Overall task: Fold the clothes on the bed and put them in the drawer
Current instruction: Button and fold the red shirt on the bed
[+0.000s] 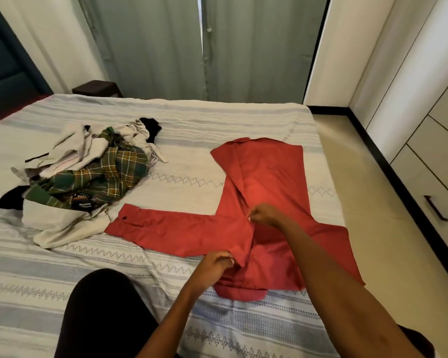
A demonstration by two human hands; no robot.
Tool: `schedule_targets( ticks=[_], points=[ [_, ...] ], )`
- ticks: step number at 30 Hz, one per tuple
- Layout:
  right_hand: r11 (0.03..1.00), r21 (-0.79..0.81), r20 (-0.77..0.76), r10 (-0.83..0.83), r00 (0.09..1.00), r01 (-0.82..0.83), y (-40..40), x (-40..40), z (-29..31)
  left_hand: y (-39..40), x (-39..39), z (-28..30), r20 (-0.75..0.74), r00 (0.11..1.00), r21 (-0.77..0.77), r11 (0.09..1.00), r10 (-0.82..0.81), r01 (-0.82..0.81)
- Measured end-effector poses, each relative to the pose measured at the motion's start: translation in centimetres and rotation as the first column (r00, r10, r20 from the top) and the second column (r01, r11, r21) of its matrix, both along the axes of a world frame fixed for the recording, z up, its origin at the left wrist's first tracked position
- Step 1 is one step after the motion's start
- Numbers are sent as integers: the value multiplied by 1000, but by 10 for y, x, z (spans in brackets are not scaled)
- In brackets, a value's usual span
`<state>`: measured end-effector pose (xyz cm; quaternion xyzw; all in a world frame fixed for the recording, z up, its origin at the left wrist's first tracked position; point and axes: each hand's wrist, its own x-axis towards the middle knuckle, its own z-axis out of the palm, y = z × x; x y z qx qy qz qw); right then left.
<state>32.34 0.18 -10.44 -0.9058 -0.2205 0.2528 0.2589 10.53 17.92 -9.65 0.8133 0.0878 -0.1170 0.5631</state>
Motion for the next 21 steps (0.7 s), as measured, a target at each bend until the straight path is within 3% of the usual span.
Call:
schedule_targets(
  ticks=[3, 6, 9, 12, 14, 16, 19, 21],
  points=[
    [999, 8, 71, -31, 997, 31, 4, -6, -2, 11, -1, -6, 122, 989, 63, 994, 82, -90],
    [998, -21, 77, -63, 995, 65, 5, -9, -4, 21, -5, -11, 129, 991, 227, 974, -27, -3],
    [993, -44, 82, -109, 991, 112, 10, -16, -6, 26, -8, -10, 111, 987, 247, 965, -113, 83],
    [981, 25, 228, -191, 955, 190, 15, -29, -5, 30, -15, -10, 219, 976, 203, 979, -16, -30],
    [982, 106, 357, -182, 916, 154, 21, -42, -6, 32, -16, -13, 344, 937, 280, 946, 61, -164],
    [986, 148, 416, -128, 900, 72, 28, -61, -7, 35, -13, -20, 432, 902, 403, 892, 12, -205],
    [999, -33, 408, 50, 912, -40, 32, -94, -19, 45, -8, -40, 374, 895, 599, 800, -241, -35],
    [980, -190, 358, 127, 925, -61, 26, -109, -37, 51, -7, -48, 315, 902, 603, 796, -295, 50]
  ],
)
